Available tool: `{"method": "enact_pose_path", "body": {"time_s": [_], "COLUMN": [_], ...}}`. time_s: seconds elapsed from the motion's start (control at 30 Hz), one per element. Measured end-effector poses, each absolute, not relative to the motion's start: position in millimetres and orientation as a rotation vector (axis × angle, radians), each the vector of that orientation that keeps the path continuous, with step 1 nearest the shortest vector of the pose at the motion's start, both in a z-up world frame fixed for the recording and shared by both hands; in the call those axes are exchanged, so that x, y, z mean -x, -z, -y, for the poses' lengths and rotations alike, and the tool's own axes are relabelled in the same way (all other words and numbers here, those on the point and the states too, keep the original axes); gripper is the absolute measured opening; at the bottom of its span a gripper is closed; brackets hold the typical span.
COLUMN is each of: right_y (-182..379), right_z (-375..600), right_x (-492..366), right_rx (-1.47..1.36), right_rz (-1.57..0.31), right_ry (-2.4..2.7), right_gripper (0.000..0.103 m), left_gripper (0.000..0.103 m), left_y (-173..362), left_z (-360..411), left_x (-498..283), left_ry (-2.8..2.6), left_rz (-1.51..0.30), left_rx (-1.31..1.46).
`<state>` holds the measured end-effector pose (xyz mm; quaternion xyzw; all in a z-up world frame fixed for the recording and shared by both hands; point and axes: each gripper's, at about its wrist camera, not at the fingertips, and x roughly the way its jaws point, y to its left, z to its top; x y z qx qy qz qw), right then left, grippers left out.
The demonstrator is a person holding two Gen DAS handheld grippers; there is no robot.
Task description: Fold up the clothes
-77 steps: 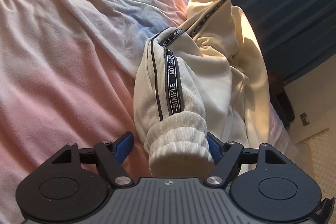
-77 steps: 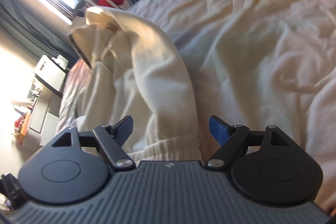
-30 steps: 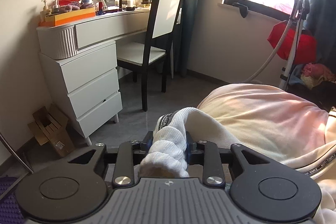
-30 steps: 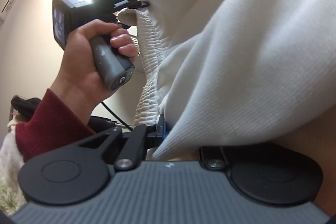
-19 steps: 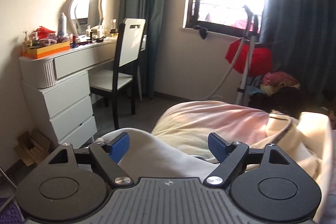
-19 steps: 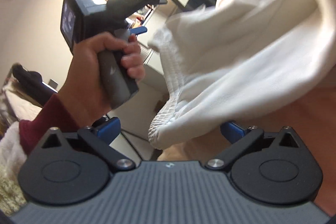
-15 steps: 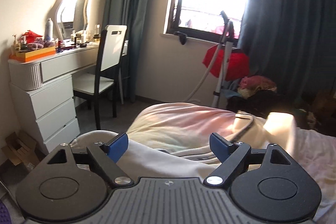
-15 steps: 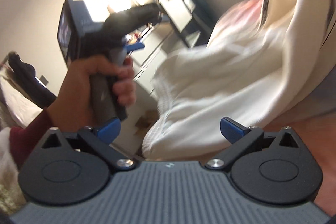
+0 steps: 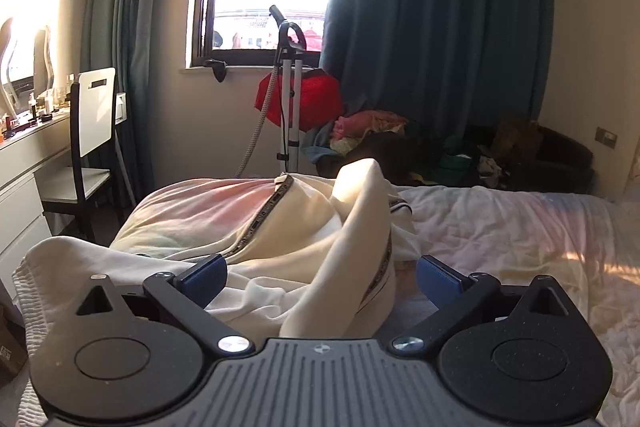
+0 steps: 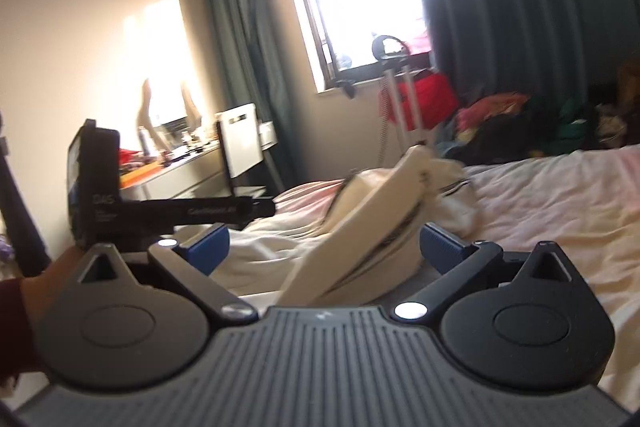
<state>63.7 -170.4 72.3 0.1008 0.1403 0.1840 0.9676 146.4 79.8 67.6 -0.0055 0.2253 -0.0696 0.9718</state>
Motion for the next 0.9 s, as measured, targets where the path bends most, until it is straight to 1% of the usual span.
{"method": "enact_pose_path", "body": {"time_s": [0.13,0.33,0.57,0.67,0.73,0.77,0.83,0.9], "right_y": [-49.9,-11.6,27.2,44.1,55.1,60.6,71.5,81.8], "right_z": [199.2,231.4,262.8,275.1,282.6,286.4,293.9,300.7], "right_x": [-82.3,-124.1,-164.9,-183.0,-194.7,-200.6,-212.3,-223.1], "right_rx": [-0.231,-0.384,-0.401,-0.442,-0.475,-0.492,-0.525,-0.556], "right_rz": [-0.277,-0.372,-0.424,-0.448,-0.466,-0.475,-0.493,-0.51], "right_ry": [-0.282,-0.264,-0.197,-0.164,-0.148,-0.14,-0.124,-0.109], "right_gripper": [0.103,0.103,0.103,0.103,0.103,0.103,0.103,0.103], "left_gripper": [0.103,0.103,0.103,0.1,0.095,0.09,0.066,0.02], "left_y": [-55.2,-26.1,-5.4,-2.4,0.7,4.4,14.2,21.7], "left_z": [-53.9,-12.1,22.6,45.5,61.5,70.1,86.3,92.9], "left_x": [-183.1,-266.6,-387.6,-428.4,-453.0,-465.5,-486.4,-497.9], "left_ry": [0.156,0.131,0.069,0.05,0.048,0.043,0.004,-0.025], "left_rz": [-0.454,-0.424,-0.458,-0.442,-0.449,-0.476,-0.543,-0.582], "left_rx": [-0.004,-0.099,0.077,0.067,0.03,-0.013,-0.114,-0.149]}}
